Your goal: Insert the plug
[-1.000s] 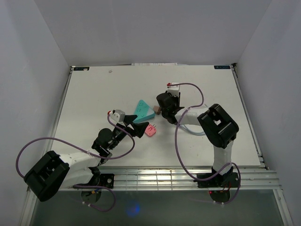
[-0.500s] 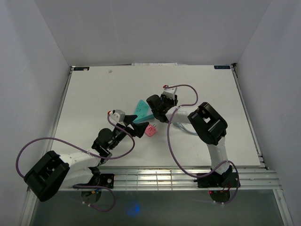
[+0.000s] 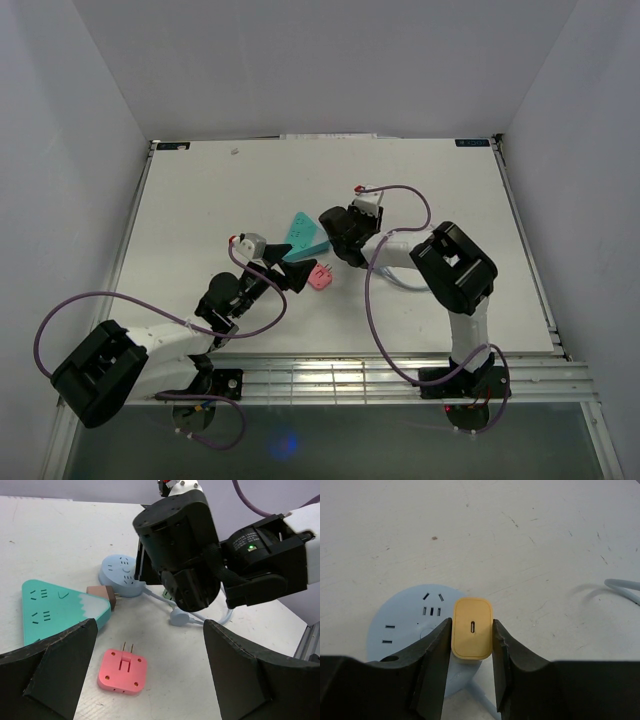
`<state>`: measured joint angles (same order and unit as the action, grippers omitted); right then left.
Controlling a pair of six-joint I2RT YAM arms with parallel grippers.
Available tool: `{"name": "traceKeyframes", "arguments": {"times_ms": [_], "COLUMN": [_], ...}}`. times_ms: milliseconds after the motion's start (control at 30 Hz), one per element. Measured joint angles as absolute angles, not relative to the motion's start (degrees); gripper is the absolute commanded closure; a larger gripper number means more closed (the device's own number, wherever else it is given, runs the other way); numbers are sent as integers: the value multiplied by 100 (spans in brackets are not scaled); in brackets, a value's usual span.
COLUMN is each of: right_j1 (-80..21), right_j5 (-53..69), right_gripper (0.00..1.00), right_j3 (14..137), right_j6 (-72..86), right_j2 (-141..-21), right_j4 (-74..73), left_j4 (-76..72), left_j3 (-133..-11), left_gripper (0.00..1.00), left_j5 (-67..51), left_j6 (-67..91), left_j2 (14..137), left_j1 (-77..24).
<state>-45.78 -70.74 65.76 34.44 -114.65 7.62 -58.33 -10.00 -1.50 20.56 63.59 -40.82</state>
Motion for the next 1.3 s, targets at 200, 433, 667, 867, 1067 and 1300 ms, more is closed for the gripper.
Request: {"name": "traceKeyframes", "arguments": {"times_ms": [200, 433, 667, 867, 1067, 1300], "right_j1": [-4558, -4488, -4497, -4587, -4589, -4589], "right_j5": [-6619, -5356, -4722, -4185, -3865, -3686], "right_gripper": [92, 92, 31, 16, 5, 5], "right_j3": [6034, 4626, 4320, 4156, 4023, 3946], "right_j6": [2766, 1610, 1092, 1031, 1026, 1041], "right_j2": [-11118, -10372, -10259, -10178, -9548, -8641], "right_j4": [1417, 3282, 3922, 3717, 2910, 2263], "left_j4": [-5830, -5824, -5739, -5695, -5529, -5203], "left_j3": [-1000, -1000, -1000, -1000, -1024, -1164], "left_gripper": [2, 2, 2, 2, 2, 2], "left_j5": [-150, -154, -174, -172, -167, -73], "left_j6": [2040, 2038, 2038, 2040, 2049, 2104], "left_j2": [6359, 6359, 6357, 6342, 6344, 6359], "left_j1": [-4084, -4084, -4084, -4082, -4084, -4084]}}
